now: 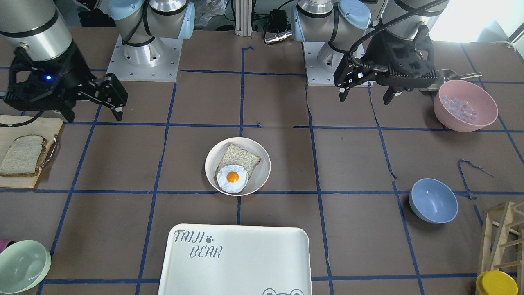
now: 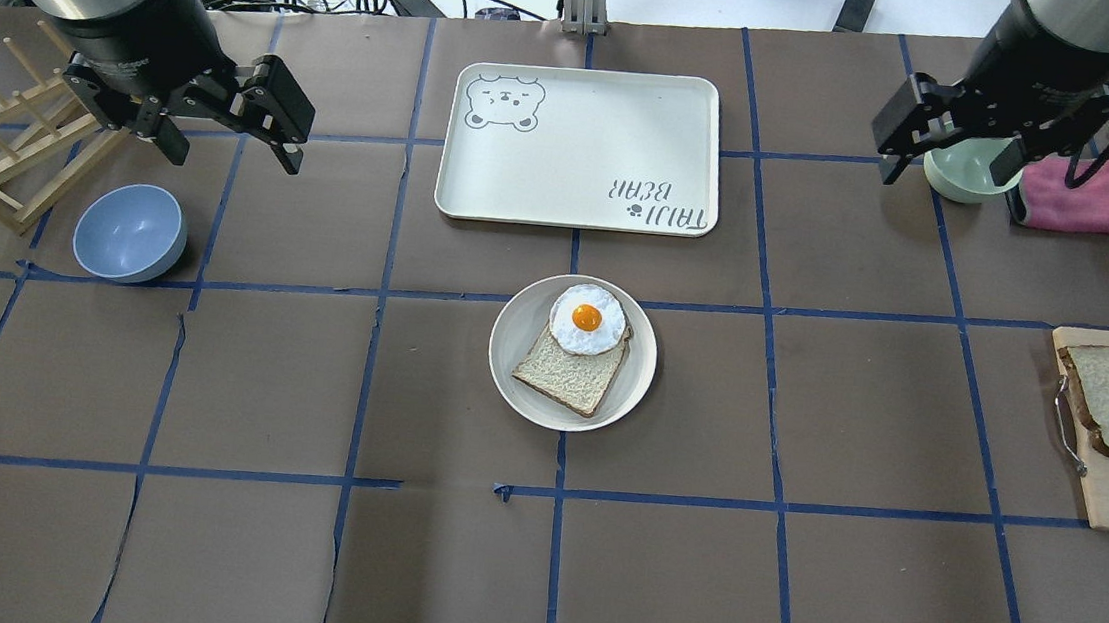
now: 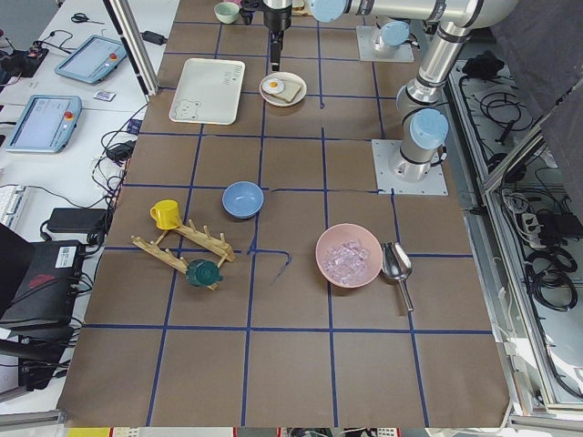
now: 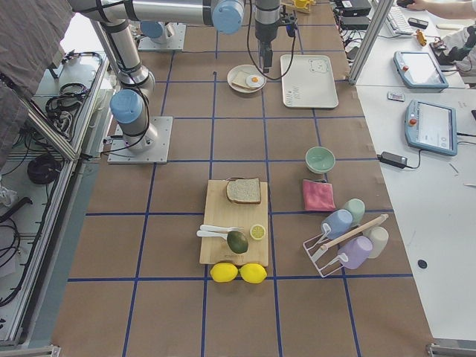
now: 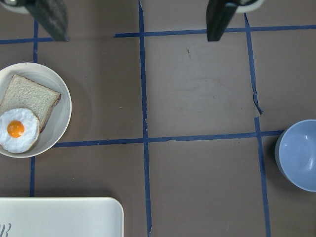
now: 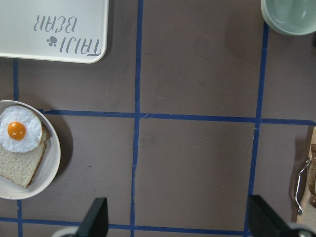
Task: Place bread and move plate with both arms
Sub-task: 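Lower the right gripper and grasp the bread slice on the cutting board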
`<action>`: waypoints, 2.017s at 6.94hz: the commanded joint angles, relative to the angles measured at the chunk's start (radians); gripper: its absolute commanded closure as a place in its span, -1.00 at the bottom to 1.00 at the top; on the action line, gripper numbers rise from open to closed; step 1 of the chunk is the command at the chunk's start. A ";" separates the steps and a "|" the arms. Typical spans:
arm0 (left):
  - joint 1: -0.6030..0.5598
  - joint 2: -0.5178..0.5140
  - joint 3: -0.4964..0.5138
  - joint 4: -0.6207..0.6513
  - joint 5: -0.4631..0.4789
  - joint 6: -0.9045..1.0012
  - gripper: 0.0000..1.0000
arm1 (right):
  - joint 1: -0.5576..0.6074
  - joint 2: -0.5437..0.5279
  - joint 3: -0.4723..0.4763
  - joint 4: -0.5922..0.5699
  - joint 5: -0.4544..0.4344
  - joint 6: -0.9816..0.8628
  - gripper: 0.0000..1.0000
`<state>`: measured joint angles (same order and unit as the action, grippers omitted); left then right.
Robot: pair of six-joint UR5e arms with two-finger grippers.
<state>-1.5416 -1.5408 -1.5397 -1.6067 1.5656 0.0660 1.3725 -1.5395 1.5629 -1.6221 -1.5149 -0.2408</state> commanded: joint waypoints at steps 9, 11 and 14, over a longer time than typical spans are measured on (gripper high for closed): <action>0.000 -0.001 0.004 0.001 0.001 0.002 -1.00 | -0.708 0.312 0.241 -0.291 0.127 -0.669 -0.89; 0.000 -0.001 0.004 0.001 0.001 0.002 -1.00 | -0.713 0.355 0.275 -0.398 0.124 -0.661 -0.84; 0.001 -0.001 0.004 0.001 -0.002 0.002 -1.00 | -0.713 0.383 0.284 -0.426 0.121 -0.623 -0.65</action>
<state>-1.5414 -1.5417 -1.5355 -1.6061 1.5648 0.0675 0.6600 -1.1588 1.8430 -2.0433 -1.3930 -0.8874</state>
